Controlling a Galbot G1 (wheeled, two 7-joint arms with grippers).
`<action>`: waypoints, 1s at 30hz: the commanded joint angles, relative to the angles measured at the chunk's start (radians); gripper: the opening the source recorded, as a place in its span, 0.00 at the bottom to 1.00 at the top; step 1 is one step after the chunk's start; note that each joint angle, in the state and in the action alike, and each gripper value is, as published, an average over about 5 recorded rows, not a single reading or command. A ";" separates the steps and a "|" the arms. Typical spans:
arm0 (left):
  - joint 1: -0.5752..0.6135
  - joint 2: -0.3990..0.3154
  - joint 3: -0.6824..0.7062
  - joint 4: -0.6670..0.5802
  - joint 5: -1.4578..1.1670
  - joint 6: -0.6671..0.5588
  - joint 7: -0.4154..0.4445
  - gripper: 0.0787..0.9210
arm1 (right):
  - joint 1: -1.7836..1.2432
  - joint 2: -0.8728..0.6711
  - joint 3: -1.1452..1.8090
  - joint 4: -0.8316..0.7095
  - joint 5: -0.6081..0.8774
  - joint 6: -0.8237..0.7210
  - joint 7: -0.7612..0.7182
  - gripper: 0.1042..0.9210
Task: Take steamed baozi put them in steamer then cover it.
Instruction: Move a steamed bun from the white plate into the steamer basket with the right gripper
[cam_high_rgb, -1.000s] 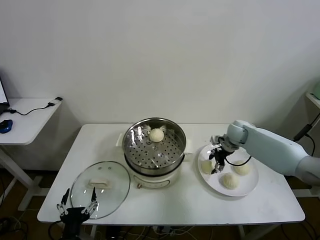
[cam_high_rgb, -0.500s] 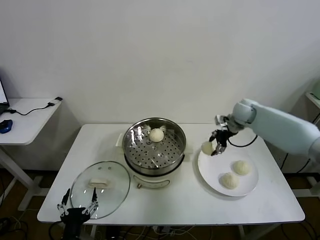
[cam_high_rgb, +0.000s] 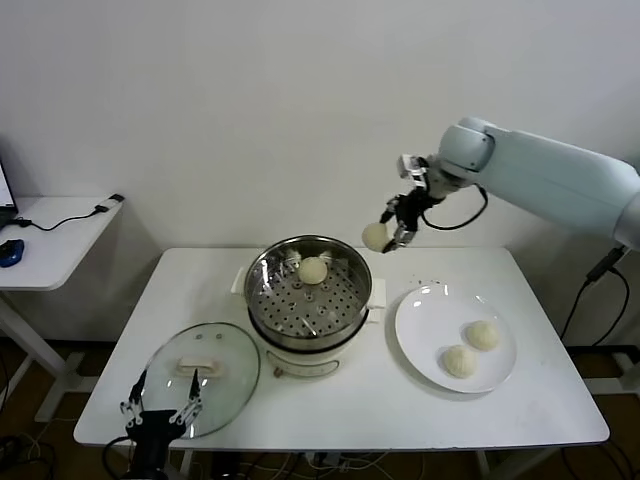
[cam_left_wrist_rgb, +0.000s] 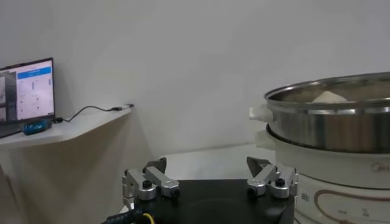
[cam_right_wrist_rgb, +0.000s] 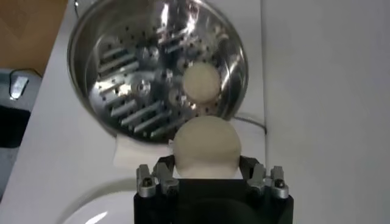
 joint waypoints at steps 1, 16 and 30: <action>0.006 0.000 0.001 -0.001 -0.001 -0.004 -0.004 0.88 | 0.031 0.243 -0.055 -0.028 0.143 -0.050 0.054 0.72; 0.006 0.002 -0.005 0.008 -0.013 -0.007 -0.005 0.88 | -0.139 0.372 -0.084 -0.060 0.088 -0.130 0.154 0.71; 0.002 0.001 -0.009 0.020 -0.019 -0.007 -0.006 0.88 | -0.216 0.396 -0.071 -0.118 0.034 -0.138 0.173 0.72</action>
